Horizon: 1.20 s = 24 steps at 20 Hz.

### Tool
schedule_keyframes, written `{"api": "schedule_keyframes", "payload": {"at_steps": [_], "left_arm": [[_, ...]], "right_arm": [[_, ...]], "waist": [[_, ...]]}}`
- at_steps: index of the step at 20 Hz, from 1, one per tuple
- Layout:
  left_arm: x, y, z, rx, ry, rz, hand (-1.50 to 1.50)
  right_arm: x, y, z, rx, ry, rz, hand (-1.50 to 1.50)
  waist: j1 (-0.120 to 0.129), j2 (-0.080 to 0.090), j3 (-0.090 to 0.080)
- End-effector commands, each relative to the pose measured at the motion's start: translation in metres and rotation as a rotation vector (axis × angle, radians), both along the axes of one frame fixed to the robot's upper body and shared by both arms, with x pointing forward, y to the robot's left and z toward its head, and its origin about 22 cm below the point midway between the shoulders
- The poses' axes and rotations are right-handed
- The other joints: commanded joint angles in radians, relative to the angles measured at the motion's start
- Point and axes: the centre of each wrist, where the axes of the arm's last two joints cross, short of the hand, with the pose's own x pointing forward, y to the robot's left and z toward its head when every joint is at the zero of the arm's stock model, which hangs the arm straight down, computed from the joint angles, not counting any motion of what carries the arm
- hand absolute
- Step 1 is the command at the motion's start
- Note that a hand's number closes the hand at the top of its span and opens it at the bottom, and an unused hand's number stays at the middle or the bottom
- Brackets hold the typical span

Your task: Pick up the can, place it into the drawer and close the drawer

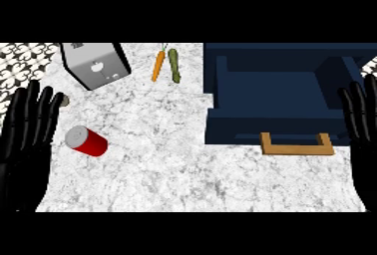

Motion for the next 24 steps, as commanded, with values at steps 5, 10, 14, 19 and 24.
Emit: {"api": "schedule_keyframes", "payload": {"at_steps": [5,10,14,19,24], "left_arm": [[0.008,0.029,0.021,0.014,-0.065,-0.45,-1.5],[0.008,0.083,-0.014,0.123,0.326,-0.372,-1.5],[0.003,0.112,0.007,0.136,0.341,-0.383,-1.5],[-0.012,0.121,0.013,0.118,0.338,-0.394,-1.5],[-0.016,0.125,0.001,0.068,0.397,-0.359,-1.5]], "right_arm": [[0.009,-0.003,0.007,-0.015,-0.038,-0.006,-1.5],[0.0,-0.003,-0.019,0.028,0.286,-0.093,-1.5],[-0.014,-0.012,-0.025,0.02,0.296,-0.098,-1.5],[-0.027,-0.024,-0.008,0.019,0.309,-0.107,-1.5],[-0.04,-0.026,-0.043,0.031,0.313,-0.107,-1.5]], "waist": [[-0.014,-0.022,-0.012],[-0.016,-0.02,-0.011],[-0.014,-0.024,-0.009],[-0.012,-0.025,-0.009],[-0.013,-0.024,-0.009]]}}
